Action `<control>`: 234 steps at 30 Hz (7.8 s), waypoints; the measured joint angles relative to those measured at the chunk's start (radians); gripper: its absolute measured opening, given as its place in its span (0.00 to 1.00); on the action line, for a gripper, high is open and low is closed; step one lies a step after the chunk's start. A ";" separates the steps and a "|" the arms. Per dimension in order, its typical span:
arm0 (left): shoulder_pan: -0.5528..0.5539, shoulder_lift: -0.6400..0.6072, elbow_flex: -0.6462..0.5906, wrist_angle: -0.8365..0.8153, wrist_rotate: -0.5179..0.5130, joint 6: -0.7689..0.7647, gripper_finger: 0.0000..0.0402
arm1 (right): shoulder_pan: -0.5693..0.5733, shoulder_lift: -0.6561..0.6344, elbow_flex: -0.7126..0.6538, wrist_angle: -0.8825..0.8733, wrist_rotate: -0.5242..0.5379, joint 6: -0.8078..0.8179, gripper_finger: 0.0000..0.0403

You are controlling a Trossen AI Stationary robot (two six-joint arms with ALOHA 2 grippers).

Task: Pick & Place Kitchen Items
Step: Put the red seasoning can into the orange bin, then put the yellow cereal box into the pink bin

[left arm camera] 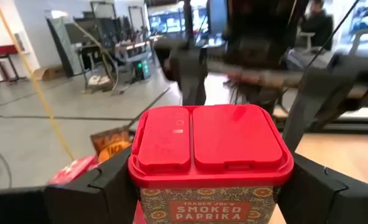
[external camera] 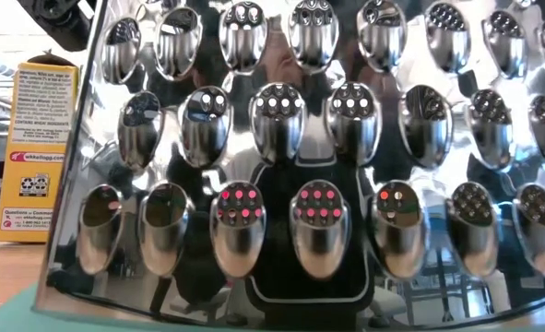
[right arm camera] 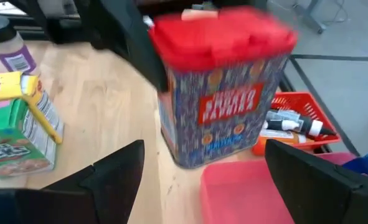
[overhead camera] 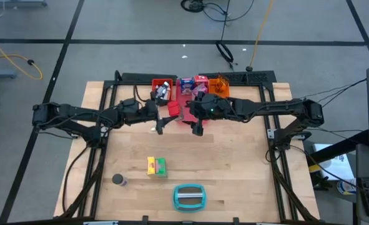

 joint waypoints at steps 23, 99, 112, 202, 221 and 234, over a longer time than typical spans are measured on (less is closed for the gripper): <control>-0.011 -0.002 0.002 0.129 -0.284 -0.177 0.71 | 0.069 0.115 -0.002 0.366 0.295 0.077 0.79; -0.024 -0.095 0.004 -0.023 -0.292 -0.135 0.83 | 0.046 0.042 -0.003 0.118 0.526 0.054 0.41; -0.103 -0.196 0.004 -0.329 -0.295 -0.134 0.83 | 0.012 -0.009 -0.005 -0.119 0.636 0.124 0.41; -0.191 -0.197 0.003 -0.379 -0.295 -0.169 0.83 | -0.505 0.262 -0.700 1.164 0.388 0.394 0.63; -0.267 -0.197 0.003 -0.496 -0.235 -0.175 0.83 | -0.371 -0.006 -0.700 1.064 0.363 0.272 0.65; -0.541 -0.236 0.003 -0.671 -0.109 -0.327 0.83 | -0.197 -0.215 -0.708 0.942 0.362 0.195 0.65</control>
